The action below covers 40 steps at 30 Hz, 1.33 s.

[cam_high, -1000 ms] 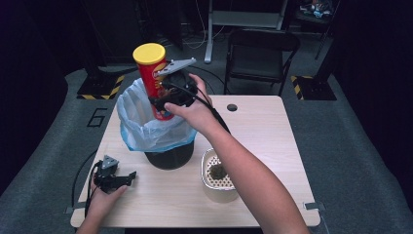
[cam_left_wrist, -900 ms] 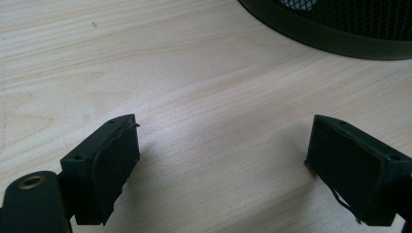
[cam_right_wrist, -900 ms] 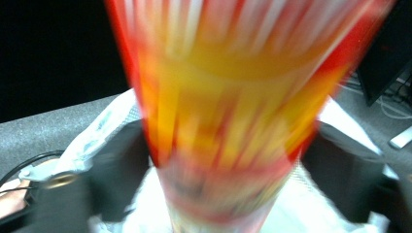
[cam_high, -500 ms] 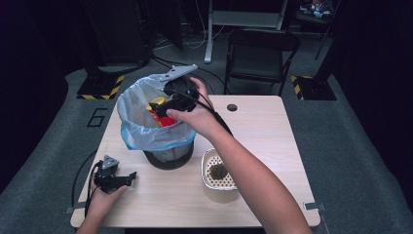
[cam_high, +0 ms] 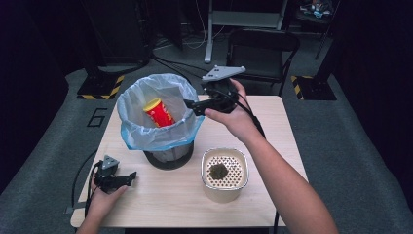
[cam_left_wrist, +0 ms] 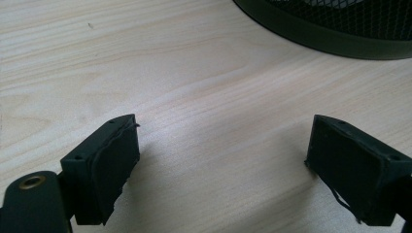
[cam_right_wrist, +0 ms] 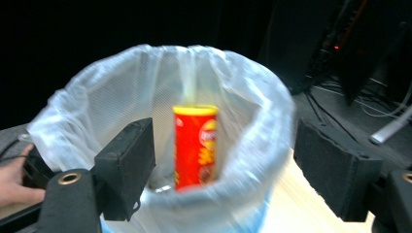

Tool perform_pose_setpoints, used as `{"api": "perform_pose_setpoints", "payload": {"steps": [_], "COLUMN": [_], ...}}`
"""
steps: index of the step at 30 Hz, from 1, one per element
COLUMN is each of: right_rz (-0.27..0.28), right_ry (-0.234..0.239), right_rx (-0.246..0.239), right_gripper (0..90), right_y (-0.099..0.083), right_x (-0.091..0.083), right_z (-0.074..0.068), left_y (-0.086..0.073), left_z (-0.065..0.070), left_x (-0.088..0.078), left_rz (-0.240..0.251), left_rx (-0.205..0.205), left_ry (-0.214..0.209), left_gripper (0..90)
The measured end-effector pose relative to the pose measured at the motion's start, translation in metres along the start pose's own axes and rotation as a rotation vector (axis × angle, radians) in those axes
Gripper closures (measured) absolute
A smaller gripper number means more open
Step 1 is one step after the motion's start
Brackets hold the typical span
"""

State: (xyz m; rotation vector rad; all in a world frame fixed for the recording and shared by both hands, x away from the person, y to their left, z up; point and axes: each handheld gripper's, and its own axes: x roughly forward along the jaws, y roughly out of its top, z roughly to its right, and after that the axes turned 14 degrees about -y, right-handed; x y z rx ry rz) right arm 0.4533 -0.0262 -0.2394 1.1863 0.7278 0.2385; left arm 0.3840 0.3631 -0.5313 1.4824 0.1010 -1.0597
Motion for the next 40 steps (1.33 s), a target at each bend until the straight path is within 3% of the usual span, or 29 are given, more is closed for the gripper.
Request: {"api": "perform_pose_setpoints", "payload": {"steps": [13,18,22,35,40], "right_rz": [0.03,0.01,-0.007,-0.025,-0.048], "right_ry": [-0.109,-0.126,-0.166,-0.249,-0.327], "right_rx": [0.031,0.058,0.06,0.14,0.148], "right_gripper": [25.3,25.3,25.5,25.5,25.0], "right_y": [-0.067,-0.092,-0.115,-0.18,-0.214], "right_x": [-0.034,-0.041,-0.047,-0.057,-0.062], "right_z": [0.038,0.05,0.059,0.062,0.061], "left_y": [0.0,0.0,0.0,0.0,-0.001], "left_z": [0.0,0.0,0.0,0.001,0.002], "left_x": [0.0,0.0,0.0,0.0,0.0], "left_rz": [0.001,0.002,0.002,0.003,0.014], "left_rx": [-0.002,-0.001,-0.002,-0.005,-0.032], "left_ry": [0.0,0.002,0.002,0.008,0.031], "left_gripper": [11.6,11.5,11.6,11.5,11.5]}}
